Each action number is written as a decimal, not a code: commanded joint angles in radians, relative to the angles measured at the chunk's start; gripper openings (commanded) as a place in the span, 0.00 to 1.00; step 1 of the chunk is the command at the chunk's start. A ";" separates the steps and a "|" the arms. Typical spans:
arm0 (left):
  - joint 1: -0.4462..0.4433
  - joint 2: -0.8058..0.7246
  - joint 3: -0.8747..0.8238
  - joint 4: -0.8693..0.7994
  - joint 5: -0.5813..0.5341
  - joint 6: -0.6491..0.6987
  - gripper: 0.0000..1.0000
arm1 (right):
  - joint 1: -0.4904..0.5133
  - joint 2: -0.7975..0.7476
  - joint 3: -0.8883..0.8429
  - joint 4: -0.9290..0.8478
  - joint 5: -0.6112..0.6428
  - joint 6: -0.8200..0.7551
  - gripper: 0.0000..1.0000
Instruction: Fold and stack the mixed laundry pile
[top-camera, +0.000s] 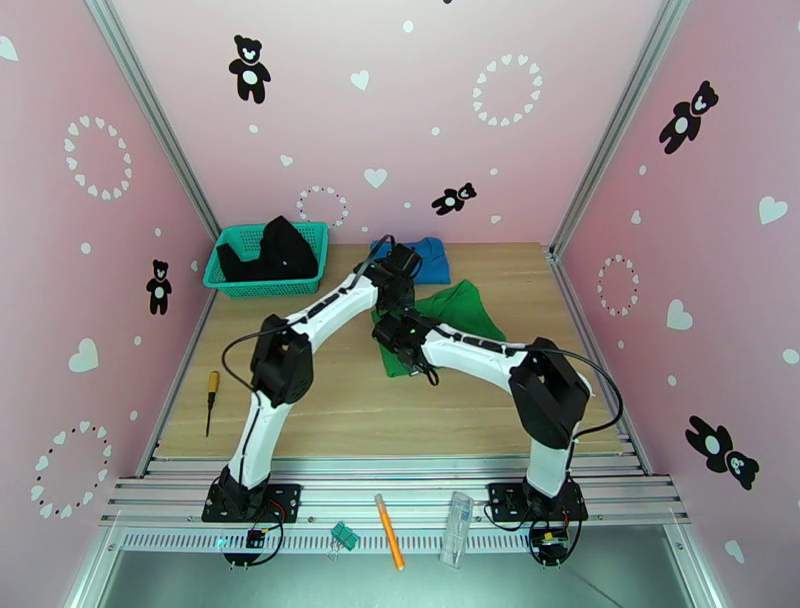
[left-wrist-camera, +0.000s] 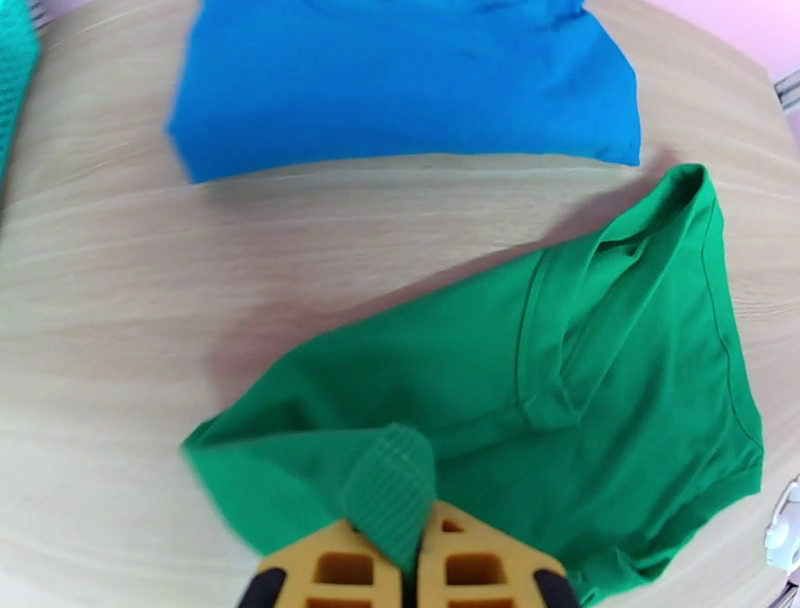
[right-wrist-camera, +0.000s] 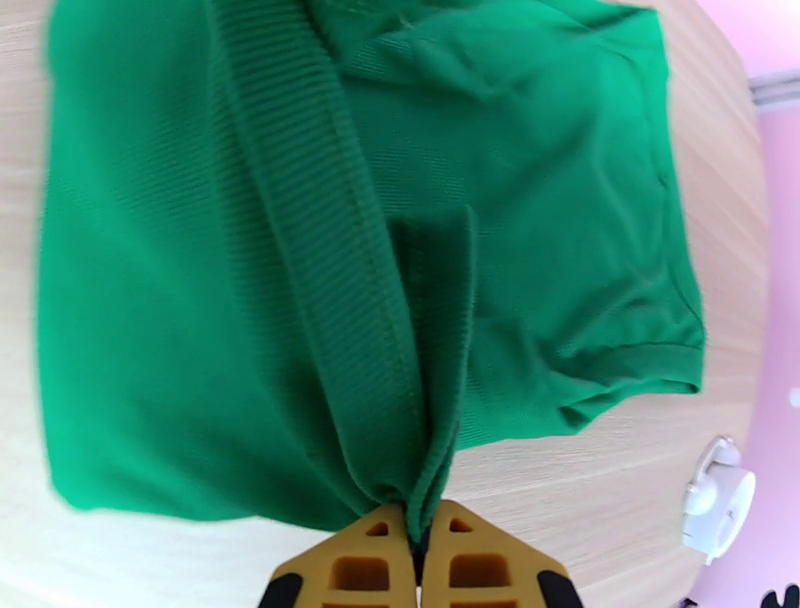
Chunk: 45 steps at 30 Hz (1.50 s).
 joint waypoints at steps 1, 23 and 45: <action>-0.013 0.056 0.090 -0.007 0.038 0.046 0.00 | -0.003 0.052 0.024 -0.044 0.057 0.027 0.00; -0.016 0.298 0.348 -0.082 -0.034 0.068 0.34 | -0.041 0.116 0.040 -0.031 0.113 0.072 0.29; -0.015 -0.245 -0.241 0.021 -0.204 0.014 0.40 | -0.278 -0.503 -0.273 0.216 -0.304 0.006 0.24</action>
